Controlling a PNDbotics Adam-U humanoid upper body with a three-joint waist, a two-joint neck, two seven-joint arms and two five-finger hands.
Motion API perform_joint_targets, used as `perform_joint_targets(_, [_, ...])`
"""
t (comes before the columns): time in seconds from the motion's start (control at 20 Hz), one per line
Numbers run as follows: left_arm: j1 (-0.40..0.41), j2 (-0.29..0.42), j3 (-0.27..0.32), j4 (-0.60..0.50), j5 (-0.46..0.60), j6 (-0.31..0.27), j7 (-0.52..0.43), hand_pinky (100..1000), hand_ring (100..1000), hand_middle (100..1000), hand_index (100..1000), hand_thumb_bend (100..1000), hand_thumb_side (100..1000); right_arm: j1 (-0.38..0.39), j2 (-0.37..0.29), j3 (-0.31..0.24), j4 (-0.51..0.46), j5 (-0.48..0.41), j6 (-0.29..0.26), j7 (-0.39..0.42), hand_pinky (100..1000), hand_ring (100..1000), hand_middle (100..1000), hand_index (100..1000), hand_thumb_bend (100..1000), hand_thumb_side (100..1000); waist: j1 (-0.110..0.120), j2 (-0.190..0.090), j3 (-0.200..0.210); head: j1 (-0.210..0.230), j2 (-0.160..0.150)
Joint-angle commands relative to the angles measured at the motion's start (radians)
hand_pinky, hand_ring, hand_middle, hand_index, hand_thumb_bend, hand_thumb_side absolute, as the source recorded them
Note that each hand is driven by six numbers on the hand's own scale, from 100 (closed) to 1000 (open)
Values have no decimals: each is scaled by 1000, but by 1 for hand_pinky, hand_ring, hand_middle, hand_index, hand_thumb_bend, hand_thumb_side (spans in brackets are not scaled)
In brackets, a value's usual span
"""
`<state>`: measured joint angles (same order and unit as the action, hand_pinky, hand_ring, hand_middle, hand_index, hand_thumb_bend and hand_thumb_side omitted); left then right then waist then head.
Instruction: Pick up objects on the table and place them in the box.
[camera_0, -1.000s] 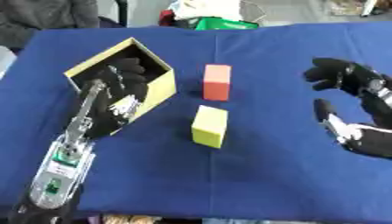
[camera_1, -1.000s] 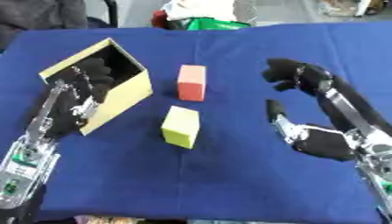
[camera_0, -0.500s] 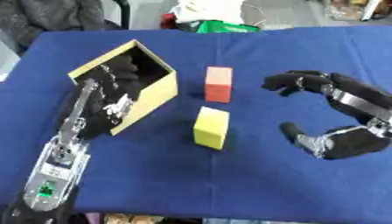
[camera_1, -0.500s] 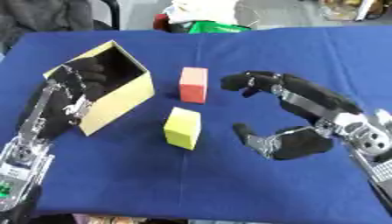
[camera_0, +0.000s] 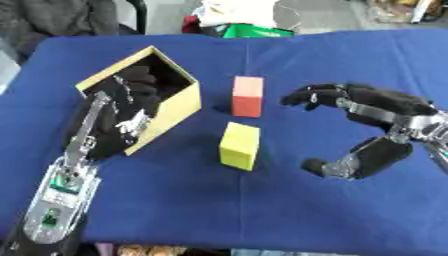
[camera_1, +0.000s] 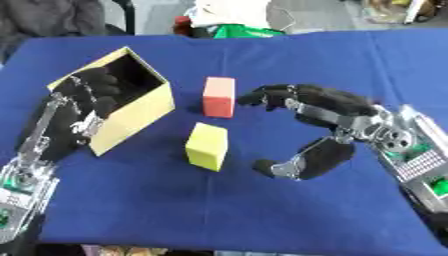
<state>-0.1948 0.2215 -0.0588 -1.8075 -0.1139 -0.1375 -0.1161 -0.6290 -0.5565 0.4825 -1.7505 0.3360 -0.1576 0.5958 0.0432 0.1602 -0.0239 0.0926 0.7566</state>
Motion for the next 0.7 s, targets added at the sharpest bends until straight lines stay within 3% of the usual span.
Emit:
perform_joint_targets(0.05, [-12,19,-4,-19,0,-1,-9,686,722,714,857,371,514,-40,14,14,32,65,-26,42,832,912,908,1000,405,428,-1,-16,4,-8,7])
perform_joint_targets(0.35, [-13,17,-9,-18,-1,-1,-22,687,723,715,858,373,515,-95,76,38,115,158,-76,94,839,916,921,1000,422,424,0,-16,13,-22,4])
perform_joint_targets(0.7, [-14,15,-14,-17,1,-1,-30,687,723,714,858,373,516,-138,137,30,259,237,-106,57,838,914,922,1000,419,426,1,-16,24,-34,2])
